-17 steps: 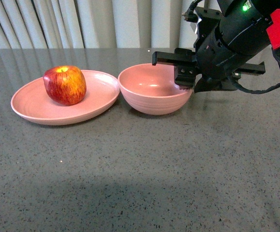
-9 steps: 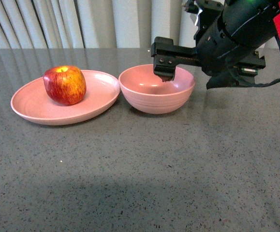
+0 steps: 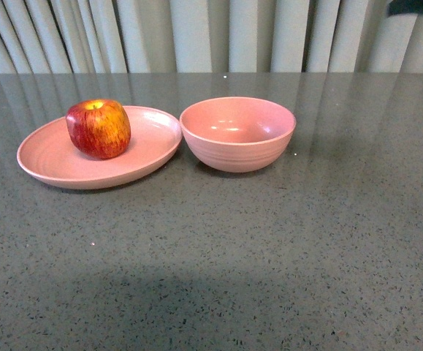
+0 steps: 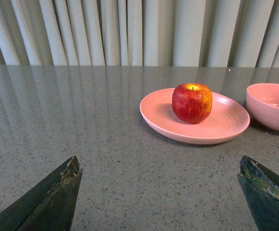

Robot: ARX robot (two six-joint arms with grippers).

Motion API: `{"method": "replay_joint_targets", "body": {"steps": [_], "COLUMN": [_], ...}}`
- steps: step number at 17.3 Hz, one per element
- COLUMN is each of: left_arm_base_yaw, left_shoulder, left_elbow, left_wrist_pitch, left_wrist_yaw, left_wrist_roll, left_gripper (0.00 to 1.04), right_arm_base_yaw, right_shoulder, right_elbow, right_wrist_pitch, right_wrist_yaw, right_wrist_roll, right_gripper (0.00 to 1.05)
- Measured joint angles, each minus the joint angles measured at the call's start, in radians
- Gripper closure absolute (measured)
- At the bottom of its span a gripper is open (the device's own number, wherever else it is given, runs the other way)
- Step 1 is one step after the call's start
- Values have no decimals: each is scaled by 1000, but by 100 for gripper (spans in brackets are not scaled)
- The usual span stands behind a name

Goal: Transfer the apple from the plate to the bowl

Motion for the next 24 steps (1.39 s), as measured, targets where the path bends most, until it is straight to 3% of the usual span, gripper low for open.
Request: {"method": "replay_joint_targets", "body": {"steps": [2, 4, 7, 9, 11, 16, 24], "left_arm_base_yaw": [0, 0, 0, 0, 0, 0, 0], "left_shoulder": [0, 0, 0, 0, 0, 0, 0], "left_elbow": [0, 0, 0, 0, 0, 0, 0], "left_wrist_pitch": [0, 0, 0, 0, 0, 0, 0], "left_wrist_yaw": [0, 0, 0, 0, -1, 0, 0], "left_wrist_roll": [0, 0, 0, 0, 0, 0, 0], "left_gripper": [7, 7, 7, 7, 7, 7, 7], "right_arm_base_yaw": [-41, -76, -153, -176, -301, -292, -292], "right_shoulder": [-269, -489, -673, -788, -886, -998, -1149], "right_elbow": [-217, -410, -560, -661, -795, -931, -1030], "right_wrist_pitch": [77, 64, 53, 232, 249, 274, 208], "right_wrist_yaw": [9, -8, 32, 182, 119, 102, 102], "right_wrist_roll": [5, 8, -45, -211, -347, -397, -401], "right_gripper": [7, 7, 7, 24, 49, 103, 103]}}
